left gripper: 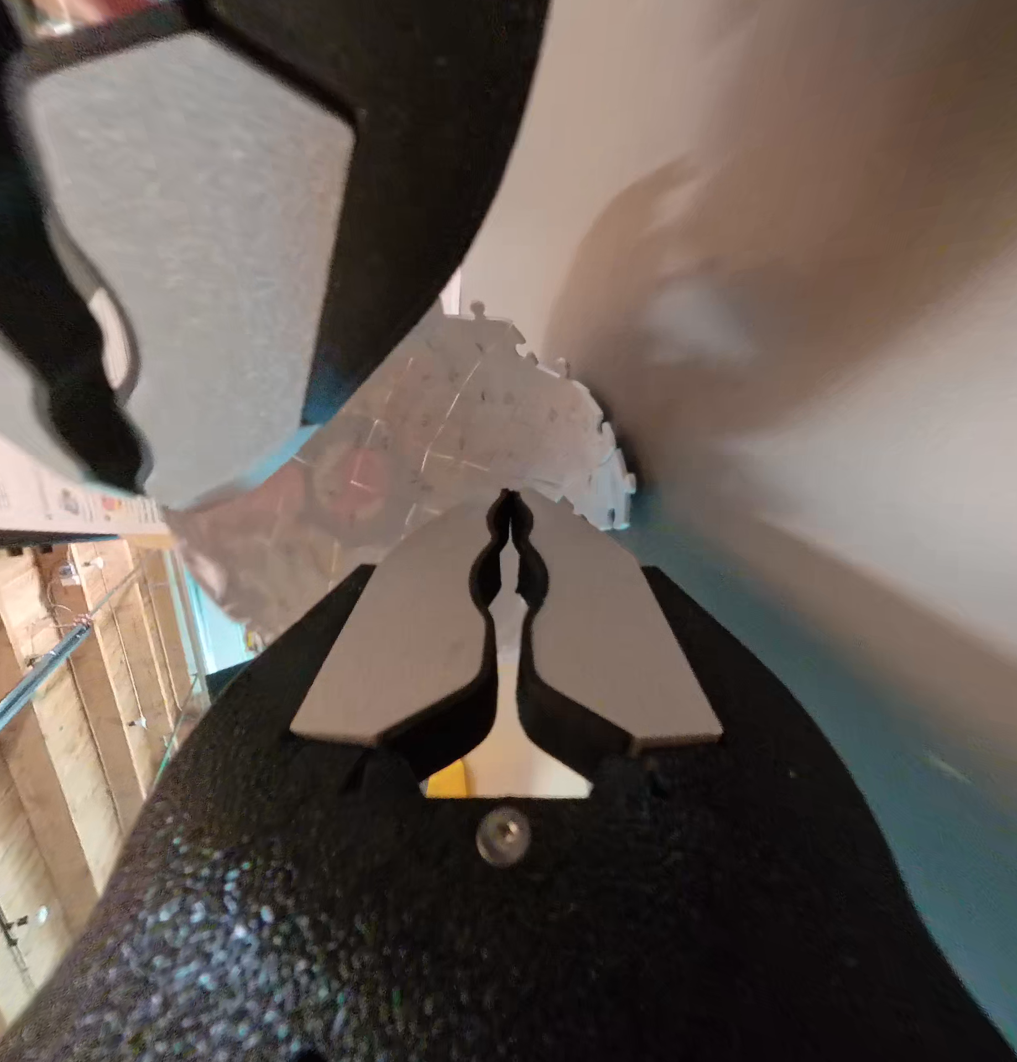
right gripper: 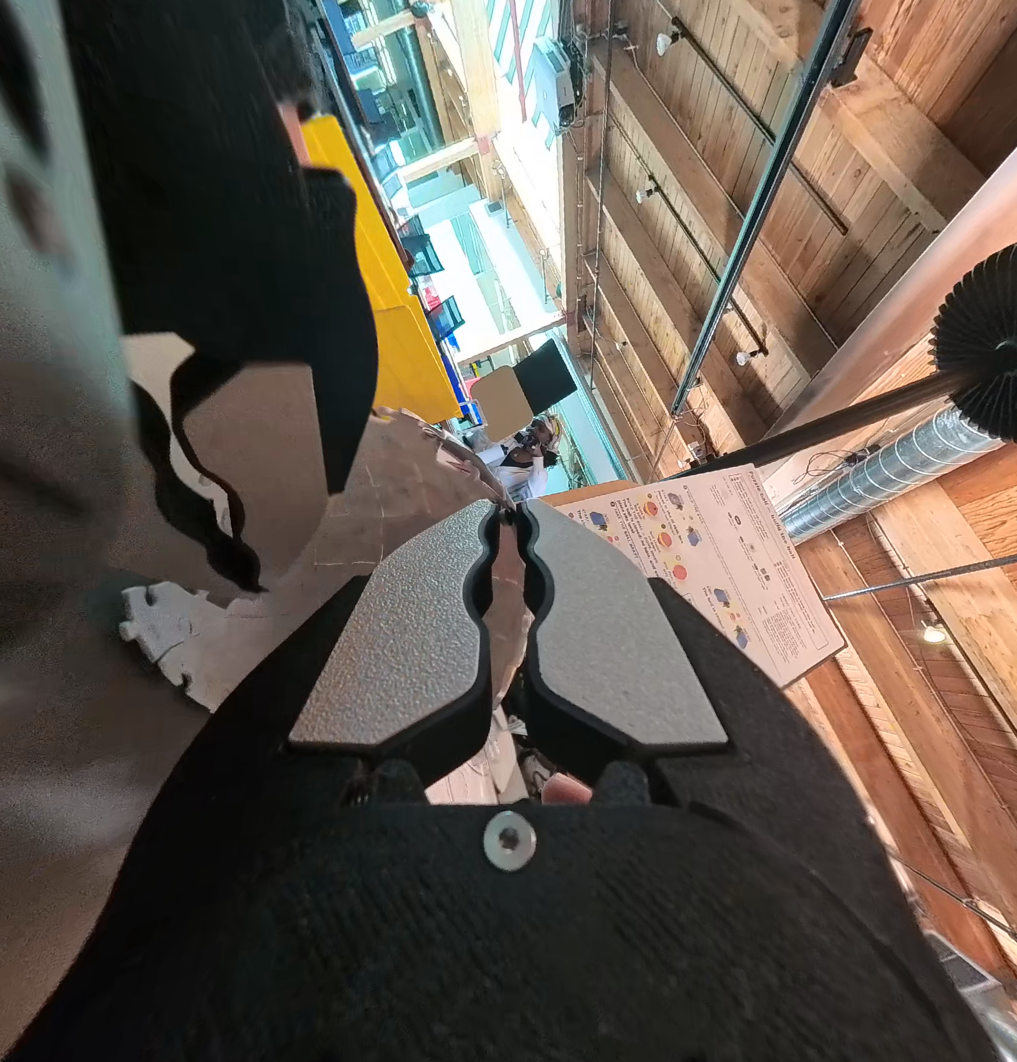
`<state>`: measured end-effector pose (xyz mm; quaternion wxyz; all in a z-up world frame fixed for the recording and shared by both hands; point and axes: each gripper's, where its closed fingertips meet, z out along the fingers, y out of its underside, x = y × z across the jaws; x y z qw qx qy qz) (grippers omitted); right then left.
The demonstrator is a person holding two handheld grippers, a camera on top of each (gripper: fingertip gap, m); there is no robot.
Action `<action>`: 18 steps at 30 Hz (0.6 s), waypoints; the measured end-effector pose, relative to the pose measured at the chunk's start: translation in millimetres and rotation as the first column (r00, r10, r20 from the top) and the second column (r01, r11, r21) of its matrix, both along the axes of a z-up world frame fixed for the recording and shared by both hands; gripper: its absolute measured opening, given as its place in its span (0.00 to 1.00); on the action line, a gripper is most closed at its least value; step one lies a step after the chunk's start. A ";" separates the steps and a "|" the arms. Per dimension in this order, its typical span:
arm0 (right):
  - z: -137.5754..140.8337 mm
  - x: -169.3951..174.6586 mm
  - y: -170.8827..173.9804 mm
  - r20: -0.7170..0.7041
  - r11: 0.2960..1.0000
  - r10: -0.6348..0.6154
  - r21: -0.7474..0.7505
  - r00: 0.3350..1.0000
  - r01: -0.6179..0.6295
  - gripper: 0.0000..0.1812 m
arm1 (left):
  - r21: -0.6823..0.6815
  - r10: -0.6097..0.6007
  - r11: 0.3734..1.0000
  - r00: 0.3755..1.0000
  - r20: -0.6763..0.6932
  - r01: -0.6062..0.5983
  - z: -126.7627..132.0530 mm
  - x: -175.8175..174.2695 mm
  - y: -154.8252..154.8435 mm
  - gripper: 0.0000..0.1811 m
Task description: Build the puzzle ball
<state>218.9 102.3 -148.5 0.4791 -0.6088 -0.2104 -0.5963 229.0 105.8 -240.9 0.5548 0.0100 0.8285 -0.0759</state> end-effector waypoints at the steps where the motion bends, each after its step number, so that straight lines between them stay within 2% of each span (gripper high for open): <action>1: -0.1 -0.6 0.5 -0.005 1.000 0.005 0.002 1.000 -0.005 0.03 | -0.011 0.011 1.000 1.000 -0.007 -0.011 0.6 -3.1 1.5 0.00; 8: 0.1 -3.4 1.5 0.010 1.000 0.005 -0.003 1.000 -0.005 0.03 | -0.020 0.052 0.998 0.990 -0.131 -0.055 -19.2 -16.1 6.7 0.00; 18: -0.6 -6.2 1.8 -0.008 1.000 0.022 0.009 1.000 -0.022 0.03 | -0.005 0.040 0.999 0.989 -0.142 -0.041 -19.6 -5.1 1.3 0.00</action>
